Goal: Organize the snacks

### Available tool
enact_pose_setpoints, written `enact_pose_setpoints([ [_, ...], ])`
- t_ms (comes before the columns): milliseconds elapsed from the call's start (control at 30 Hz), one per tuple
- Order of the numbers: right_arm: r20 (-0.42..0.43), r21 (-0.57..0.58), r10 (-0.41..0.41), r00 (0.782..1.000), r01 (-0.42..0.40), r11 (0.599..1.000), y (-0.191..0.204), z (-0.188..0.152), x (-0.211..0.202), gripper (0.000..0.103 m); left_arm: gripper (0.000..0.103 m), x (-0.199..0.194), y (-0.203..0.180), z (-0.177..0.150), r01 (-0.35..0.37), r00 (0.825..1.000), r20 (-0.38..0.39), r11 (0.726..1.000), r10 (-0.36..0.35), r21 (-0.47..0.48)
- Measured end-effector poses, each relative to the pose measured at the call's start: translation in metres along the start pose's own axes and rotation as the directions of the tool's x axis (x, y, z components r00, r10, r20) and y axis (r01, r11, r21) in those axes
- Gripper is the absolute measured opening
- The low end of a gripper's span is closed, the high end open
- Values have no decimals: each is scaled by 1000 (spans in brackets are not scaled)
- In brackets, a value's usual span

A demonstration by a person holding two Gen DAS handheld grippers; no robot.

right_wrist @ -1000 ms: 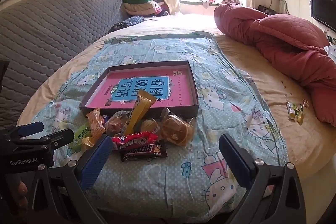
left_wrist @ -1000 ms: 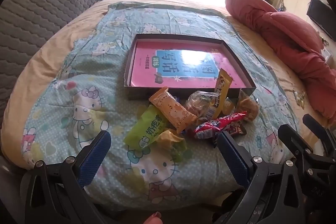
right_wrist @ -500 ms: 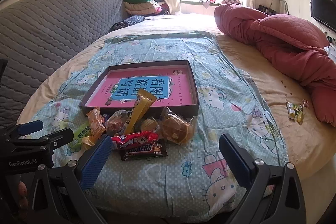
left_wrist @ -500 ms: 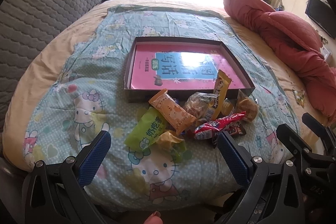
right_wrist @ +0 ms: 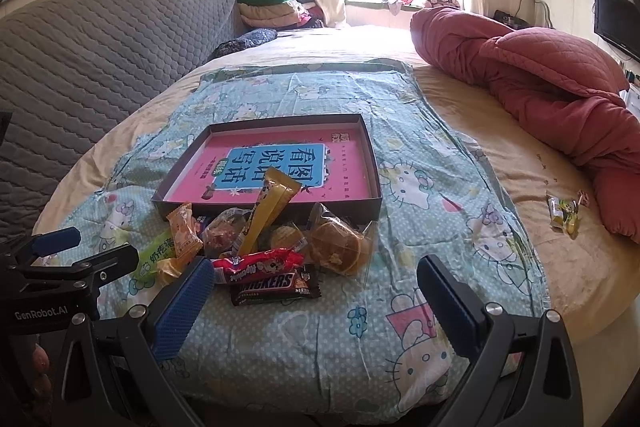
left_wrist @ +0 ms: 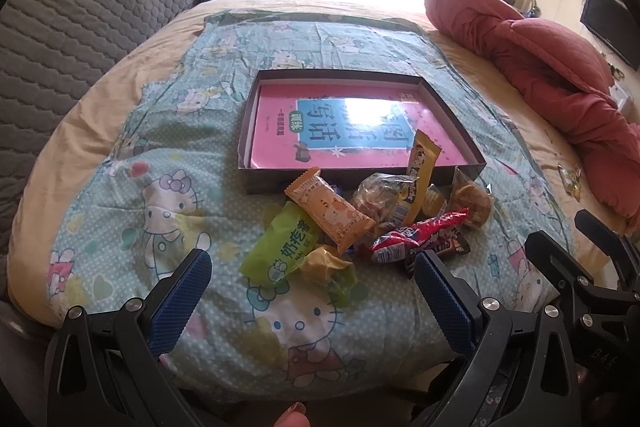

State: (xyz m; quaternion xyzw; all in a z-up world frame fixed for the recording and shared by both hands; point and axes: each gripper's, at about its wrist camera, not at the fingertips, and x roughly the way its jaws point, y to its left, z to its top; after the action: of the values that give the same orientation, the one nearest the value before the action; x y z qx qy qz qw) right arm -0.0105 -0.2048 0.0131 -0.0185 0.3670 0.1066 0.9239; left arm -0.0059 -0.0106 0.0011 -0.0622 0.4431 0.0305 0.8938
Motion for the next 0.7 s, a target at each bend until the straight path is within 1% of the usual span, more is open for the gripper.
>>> enact_pose_setpoints([
  [700,0,7,2,1000,-2,1000,-2,-1,2,102,101,1,2,1,4,1000,-13,1000,-4,-5],
])
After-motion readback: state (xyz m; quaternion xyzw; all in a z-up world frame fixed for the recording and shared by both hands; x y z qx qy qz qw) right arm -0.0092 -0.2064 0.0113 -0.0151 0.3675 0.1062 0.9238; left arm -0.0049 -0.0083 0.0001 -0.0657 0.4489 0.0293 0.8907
